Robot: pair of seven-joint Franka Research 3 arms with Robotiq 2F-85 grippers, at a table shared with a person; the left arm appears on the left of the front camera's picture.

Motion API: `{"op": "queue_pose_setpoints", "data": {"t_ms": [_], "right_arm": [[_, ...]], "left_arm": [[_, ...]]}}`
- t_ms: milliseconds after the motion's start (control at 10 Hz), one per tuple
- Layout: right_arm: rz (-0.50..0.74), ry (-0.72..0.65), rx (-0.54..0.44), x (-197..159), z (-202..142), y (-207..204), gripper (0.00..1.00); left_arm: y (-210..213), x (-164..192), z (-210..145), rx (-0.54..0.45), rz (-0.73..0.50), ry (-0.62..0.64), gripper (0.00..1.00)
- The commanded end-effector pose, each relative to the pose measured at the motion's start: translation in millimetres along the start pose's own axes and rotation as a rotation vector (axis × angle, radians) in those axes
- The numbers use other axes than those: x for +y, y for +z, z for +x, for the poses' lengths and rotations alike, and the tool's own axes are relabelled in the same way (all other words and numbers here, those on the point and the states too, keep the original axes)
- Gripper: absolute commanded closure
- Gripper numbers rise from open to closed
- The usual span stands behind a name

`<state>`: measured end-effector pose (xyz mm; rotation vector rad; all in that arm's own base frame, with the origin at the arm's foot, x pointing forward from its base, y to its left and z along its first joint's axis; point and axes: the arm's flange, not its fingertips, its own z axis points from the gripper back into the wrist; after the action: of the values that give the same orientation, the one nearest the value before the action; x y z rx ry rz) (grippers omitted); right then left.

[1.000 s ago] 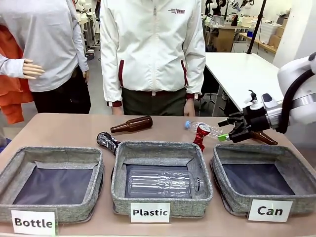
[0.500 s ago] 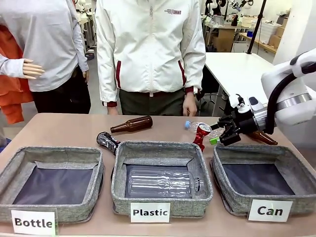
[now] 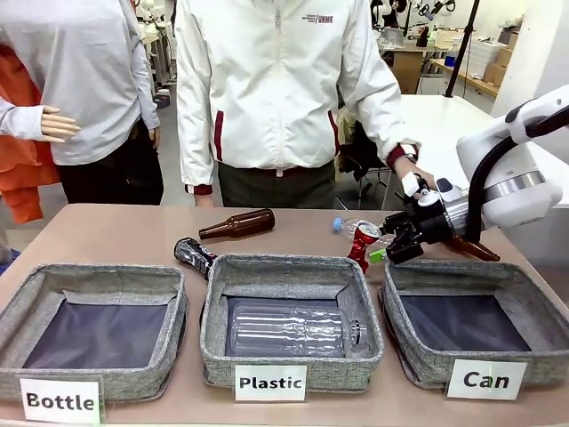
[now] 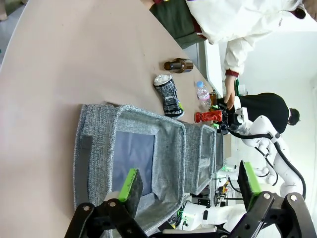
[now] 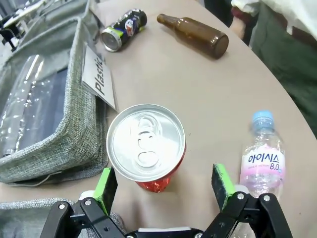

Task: Sort the can waste into the basket.
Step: Pick up the can waste from the table and place it in the right Fabric basket.

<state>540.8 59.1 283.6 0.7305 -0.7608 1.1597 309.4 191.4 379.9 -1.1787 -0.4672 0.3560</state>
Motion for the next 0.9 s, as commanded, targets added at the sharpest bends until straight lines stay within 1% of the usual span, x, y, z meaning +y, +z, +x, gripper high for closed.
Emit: {"op": "queue_pose_setpoints", "data": {"t_ms": [0, 200, 300, 400, 500, 600, 700, 800], "right_arm": [[0.001, -0.026, 0.015, -6.2, 7.7, 1.3, 0.00], [-0.044, -0.041, 0.015, 10.2, 9.6, 59.4, 0.00], [-0.073, -0.077, 0.025, 34.2, 10.1, 106.8, 0.00], [-0.128, -0.116, 0.038, 59.3, 8.0, 146.3, 0.00], [-0.164, -0.135, 0.017, 100.0, 3.7, 188.7, 0.00], [-0.184, -0.173, 0.005, 153.2, -3.9, 227.1, 0.00], [-0.217, -0.223, 0.019, 193.0, -15.3, 252.7, 0.00], [-0.286, -0.330, 0.021, 222.2, -30.8, 274.9, 0.00]], "left_arm": [[0.7, 0.6, 0.5, -0.004, -0.015, -0.020, 0.00], [0.7, 0.6, 0.5, -0.004, -0.015, -0.020, 0.00], [0.7, 0.6, 0.5, -0.004, -0.015, -0.020, 0.00], [0.7, 0.6, 0.5, -0.004, -0.015, -0.020, 0.00], [0.7, 0.6, 0.5, -0.004, -0.015, -0.020, 0.00], [0.7, 0.6, 0.5, -0.004, -0.015, -0.020, 0.00], [0.7, 0.6, 0.5, -0.004, -0.015, -0.020, 0.00], [0.7, 0.6, 0.5, -0.004, -0.015, -0.020, 0.00]]}}
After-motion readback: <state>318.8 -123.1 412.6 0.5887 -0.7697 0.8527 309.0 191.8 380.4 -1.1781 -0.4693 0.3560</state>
